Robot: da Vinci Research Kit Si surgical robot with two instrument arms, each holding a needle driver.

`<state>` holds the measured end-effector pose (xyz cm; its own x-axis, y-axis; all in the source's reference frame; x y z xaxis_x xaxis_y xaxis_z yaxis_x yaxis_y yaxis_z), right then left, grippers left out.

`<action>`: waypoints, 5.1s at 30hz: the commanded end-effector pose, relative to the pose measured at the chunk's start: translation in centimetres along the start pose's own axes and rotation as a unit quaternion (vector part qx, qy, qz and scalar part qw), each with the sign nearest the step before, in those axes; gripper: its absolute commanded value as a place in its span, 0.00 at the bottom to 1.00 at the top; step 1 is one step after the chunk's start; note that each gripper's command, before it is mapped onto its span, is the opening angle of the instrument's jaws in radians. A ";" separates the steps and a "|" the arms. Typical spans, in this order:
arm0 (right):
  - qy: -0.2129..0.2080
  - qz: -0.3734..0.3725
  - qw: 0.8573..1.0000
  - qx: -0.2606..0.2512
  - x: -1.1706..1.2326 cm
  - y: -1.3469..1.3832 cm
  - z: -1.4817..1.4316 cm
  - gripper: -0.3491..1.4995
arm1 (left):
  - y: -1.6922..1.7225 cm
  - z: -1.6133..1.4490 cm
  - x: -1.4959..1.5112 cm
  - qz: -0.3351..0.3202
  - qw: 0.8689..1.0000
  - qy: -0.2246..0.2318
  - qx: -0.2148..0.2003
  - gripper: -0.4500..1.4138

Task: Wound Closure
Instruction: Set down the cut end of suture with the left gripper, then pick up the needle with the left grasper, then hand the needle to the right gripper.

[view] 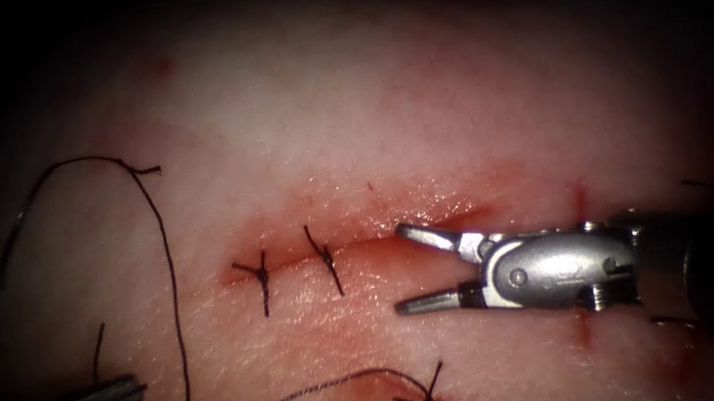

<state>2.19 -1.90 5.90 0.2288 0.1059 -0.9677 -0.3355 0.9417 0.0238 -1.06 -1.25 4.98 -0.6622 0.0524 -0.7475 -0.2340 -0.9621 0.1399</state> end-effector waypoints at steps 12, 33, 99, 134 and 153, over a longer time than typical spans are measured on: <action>-0.018 -0.003 1.000 -0.025 -0.19 0.02 -0.13 0.78 | 0.61 -0.11 -1.58 -0.128 0.991 0.024 0.036 0.05; -0.030 0.002 0.998 -0.046 -0.30 -0.24 -0.20 0.80 | 0.51 -0.67 -2.61 -0.247 0.969 0.000 0.024 0.52; -0.119 0.174 0.970 -0.124 -0.05 -0.17 -0.19 0.67 | -0.73 0.81 -1.86 -0.297 0.940 -0.150 0.079 0.59; -0.135 0.169 0.968 -0.123 -0.06 -0.30 -0.22 0.56 | -0.77 0.86 -2.06 -0.381 0.917 -0.108 0.040 0.00; 0.038 0.408 0.905 -0.119 0.56 -0.57 -0.32 0.74 | -0.47 1.97 -0.11 -0.332 0.939 0.081 0.023 0.00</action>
<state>2.13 -2.47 5.20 -0.2449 0.7021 -0.6687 -0.5545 0.4644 0.6906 -2.37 -0.27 6.17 -0.2369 0.5876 -0.7737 -0.5790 -0.7249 -0.3732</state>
